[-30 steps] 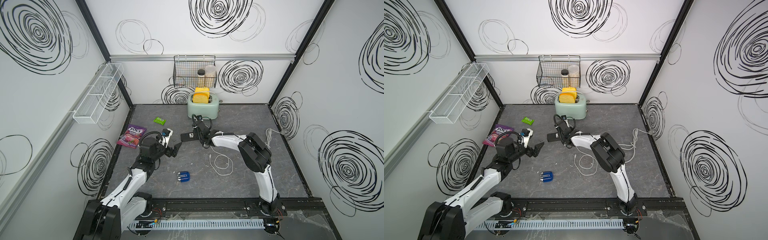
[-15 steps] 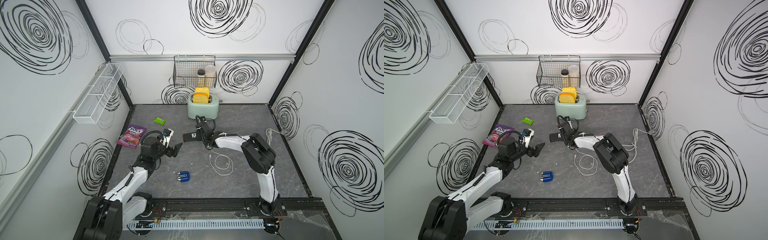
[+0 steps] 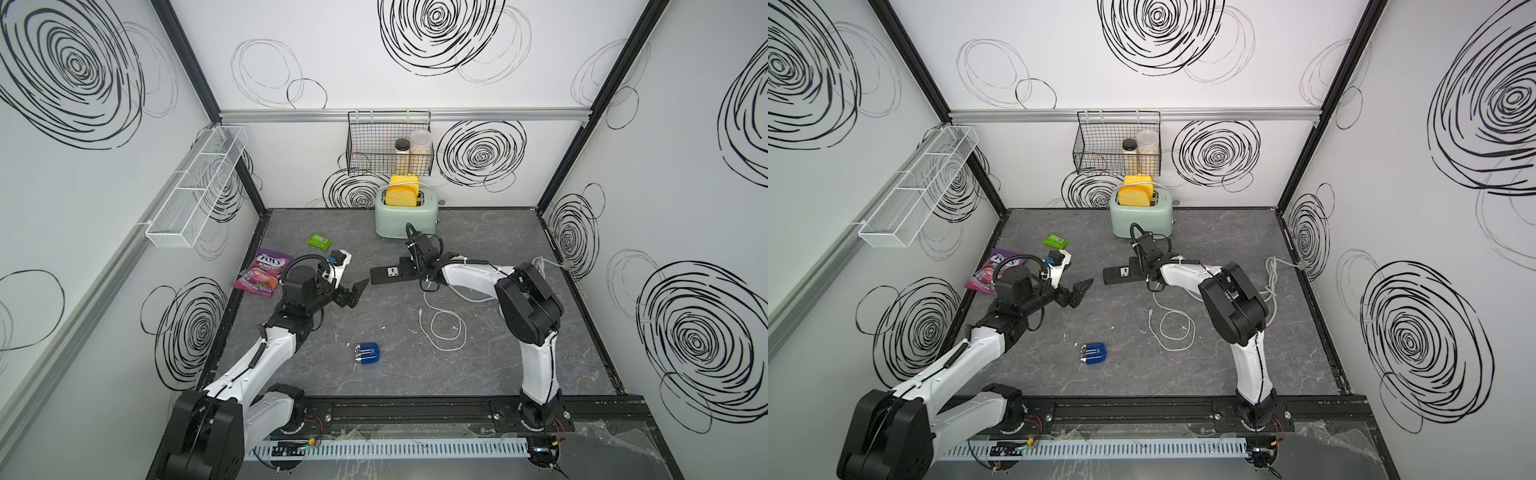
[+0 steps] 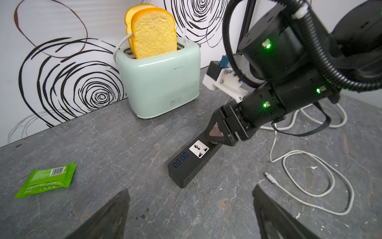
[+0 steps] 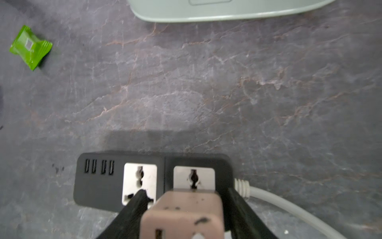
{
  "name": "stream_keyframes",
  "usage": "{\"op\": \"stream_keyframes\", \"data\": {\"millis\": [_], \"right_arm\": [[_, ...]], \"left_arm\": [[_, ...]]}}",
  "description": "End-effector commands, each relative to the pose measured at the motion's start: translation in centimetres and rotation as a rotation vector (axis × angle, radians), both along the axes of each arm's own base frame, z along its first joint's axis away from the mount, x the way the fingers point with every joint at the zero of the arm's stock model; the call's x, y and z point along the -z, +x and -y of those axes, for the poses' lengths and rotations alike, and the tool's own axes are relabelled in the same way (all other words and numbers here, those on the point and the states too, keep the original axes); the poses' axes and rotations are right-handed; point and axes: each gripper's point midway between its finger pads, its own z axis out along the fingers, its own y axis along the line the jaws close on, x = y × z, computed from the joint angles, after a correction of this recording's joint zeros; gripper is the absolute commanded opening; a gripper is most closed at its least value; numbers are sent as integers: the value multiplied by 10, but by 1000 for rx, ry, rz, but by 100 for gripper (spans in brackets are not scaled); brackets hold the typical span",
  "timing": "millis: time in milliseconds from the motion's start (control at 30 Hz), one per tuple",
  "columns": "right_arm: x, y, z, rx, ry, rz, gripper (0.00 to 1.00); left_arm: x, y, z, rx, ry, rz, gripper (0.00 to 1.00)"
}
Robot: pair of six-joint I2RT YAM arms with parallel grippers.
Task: Charge the electric shaver
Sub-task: Insert the plug into the socket.
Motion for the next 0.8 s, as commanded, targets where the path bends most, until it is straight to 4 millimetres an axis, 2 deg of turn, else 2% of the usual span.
{"op": "stream_keyframes", "data": {"millis": [0,33,67,100,167,367,533,633,767], "right_arm": [[11,-26,2,-10,-47,-86,69],[10,-29,-1,-17,-46,-80,70],[7,-31,-4,-22,-42,-73,81],[6,-35,-7,-31,-38,-72,84],[2,-40,-13,-42,-30,-72,98],[-1,-62,-26,-71,-1,-99,98],[-1,-71,-31,-130,-9,-105,98],[-2,-74,-19,-147,-74,-110,98],[-5,-74,14,-117,-216,-125,98]], "left_arm": [[-20,1,6,34,-4,59,97],[-20,0,7,35,-3,60,97],[-20,-1,6,35,-2,63,97],[-19,-2,6,36,-2,60,97],[-19,-4,7,38,-3,60,97],[-20,-8,8,41,-13,64,97],[-20,-10,9,45,-23,59,97],[-20,-11,9,48,-14,57,97],[-19,-11,9,48,-11,56,97]]}}
